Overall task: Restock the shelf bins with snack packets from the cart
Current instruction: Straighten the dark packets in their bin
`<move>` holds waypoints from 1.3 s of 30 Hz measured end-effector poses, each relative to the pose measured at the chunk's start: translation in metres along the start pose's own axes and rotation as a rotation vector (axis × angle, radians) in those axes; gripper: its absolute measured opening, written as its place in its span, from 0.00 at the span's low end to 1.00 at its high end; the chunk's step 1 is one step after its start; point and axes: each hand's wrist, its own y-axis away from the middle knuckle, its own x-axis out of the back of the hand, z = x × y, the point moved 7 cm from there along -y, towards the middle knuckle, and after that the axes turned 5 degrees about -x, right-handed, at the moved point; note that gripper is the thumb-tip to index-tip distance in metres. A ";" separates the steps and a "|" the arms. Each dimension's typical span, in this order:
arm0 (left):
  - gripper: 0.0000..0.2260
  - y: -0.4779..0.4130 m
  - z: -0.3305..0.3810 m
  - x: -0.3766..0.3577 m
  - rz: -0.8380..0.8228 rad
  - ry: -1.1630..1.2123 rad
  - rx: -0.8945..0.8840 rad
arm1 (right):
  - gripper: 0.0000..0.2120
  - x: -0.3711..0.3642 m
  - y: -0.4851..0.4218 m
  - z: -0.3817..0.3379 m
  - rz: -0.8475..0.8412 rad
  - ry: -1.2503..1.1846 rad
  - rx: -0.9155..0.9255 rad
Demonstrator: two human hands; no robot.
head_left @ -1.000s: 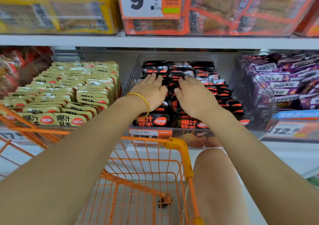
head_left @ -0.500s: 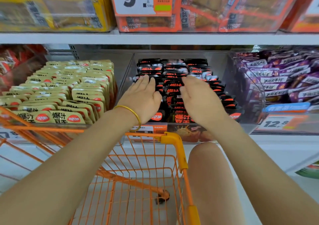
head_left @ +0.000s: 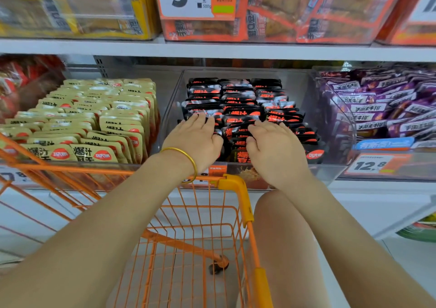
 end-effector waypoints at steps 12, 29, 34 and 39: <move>0.22 0.002 0.024 0.001 0.201 0.112 -0.068 | 0.28 0.000 0.003 0.007 0.263 -0.056 -0.052; 0.15 -0.025 0.023 0.011 0.157 0.147 0.027 | 0.23 -0.001 0.000 0.006 0.356 -0.110 -0.028; 0.07 -0.049 0.025 0.028 0.173 0.055 0.023 | 0.25 -0.002 -0.002 0.005 0.301 -0.106 -0.008; 0.06 -0.062 0.022 0.027 0.105 0.085 0.028 | 0.24 0.000 -0.001 0.008 0.298 -0.077 0.035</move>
